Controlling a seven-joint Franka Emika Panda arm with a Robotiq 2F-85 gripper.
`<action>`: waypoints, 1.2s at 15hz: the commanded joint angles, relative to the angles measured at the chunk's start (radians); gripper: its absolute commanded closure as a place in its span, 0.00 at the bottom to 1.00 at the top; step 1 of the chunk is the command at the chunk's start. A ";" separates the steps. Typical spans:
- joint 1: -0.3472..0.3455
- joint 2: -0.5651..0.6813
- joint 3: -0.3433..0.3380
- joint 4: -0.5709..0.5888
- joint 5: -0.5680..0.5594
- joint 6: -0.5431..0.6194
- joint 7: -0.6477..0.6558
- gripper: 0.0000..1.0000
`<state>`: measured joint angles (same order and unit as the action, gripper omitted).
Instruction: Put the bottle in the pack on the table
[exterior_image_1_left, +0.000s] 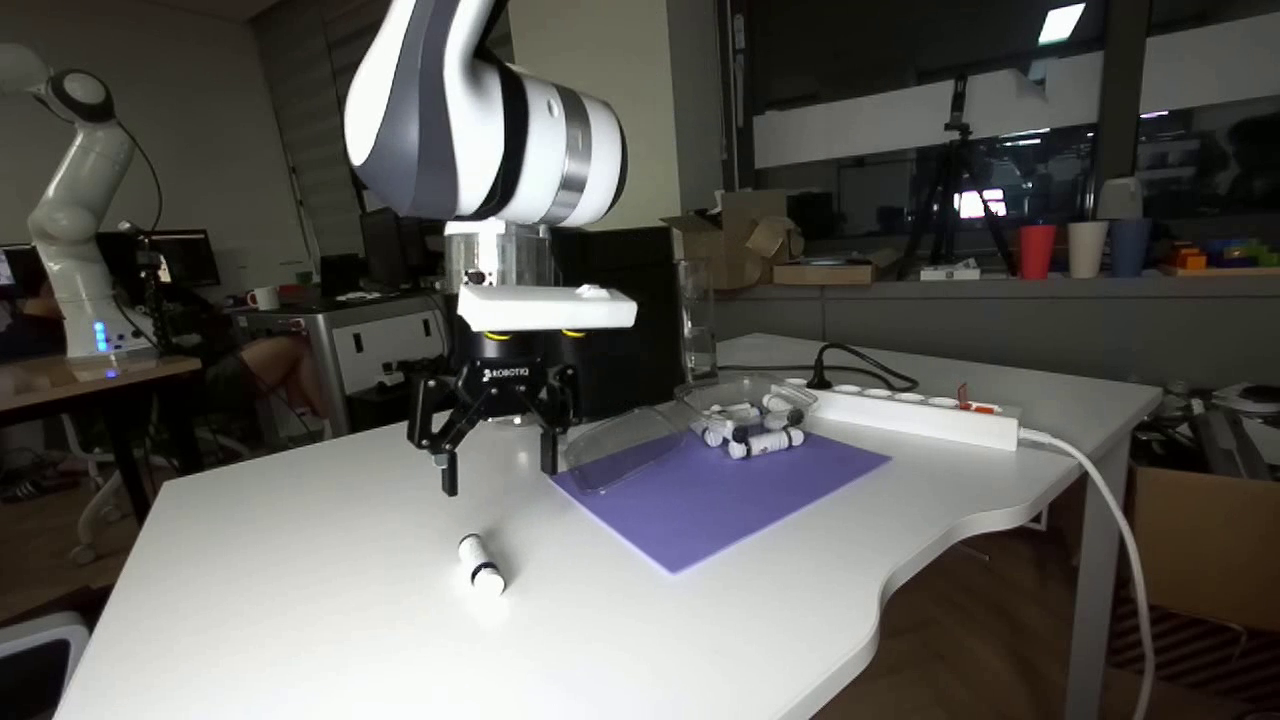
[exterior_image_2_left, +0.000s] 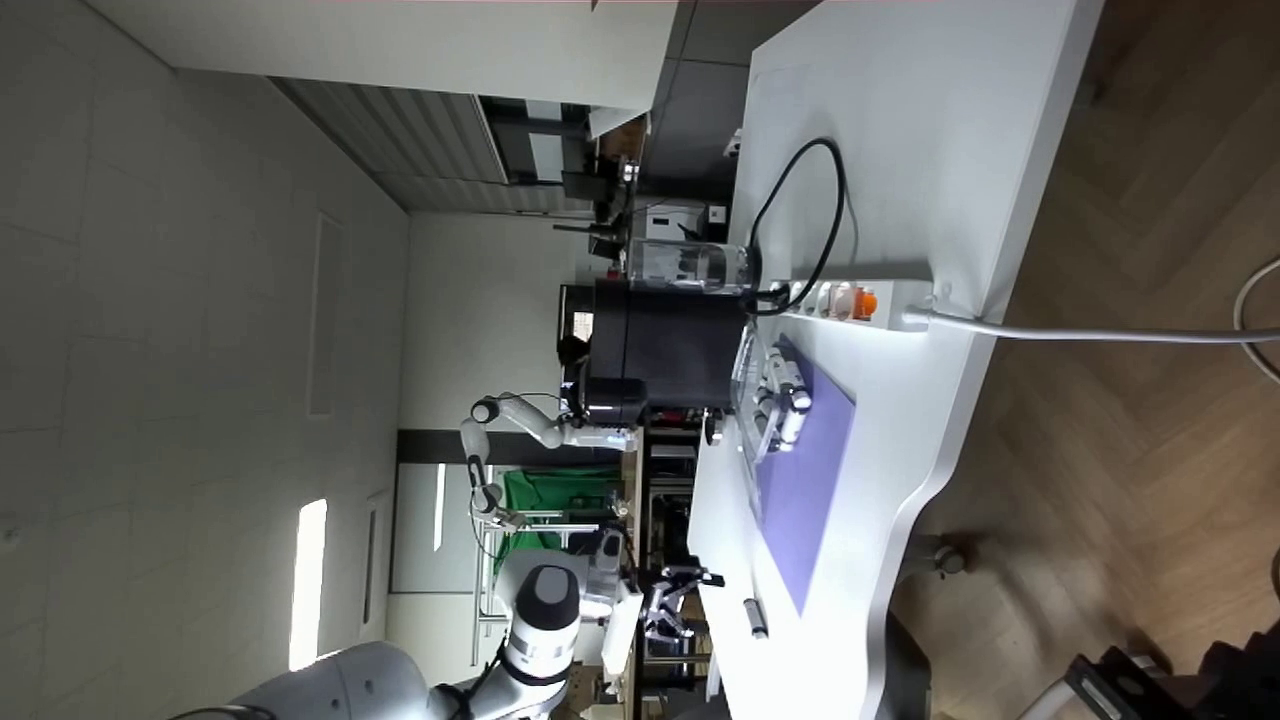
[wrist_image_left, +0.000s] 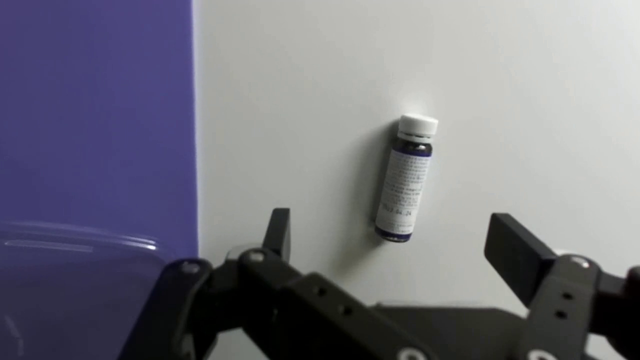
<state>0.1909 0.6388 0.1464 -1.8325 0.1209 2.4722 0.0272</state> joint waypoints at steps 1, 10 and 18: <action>0.036 0.121 0.000 0.163 0.034 -0.082 0.135 0.00; 0.106 0.255 -0.055 0.327 0.013 -0.177 0.298 0.33; 0.062 0.269 -0.026 0.381 0.049 -0.255 0.263 0.89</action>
<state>0.2795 0.8982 0.0964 -1.5046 0.1436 2.2915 0.2915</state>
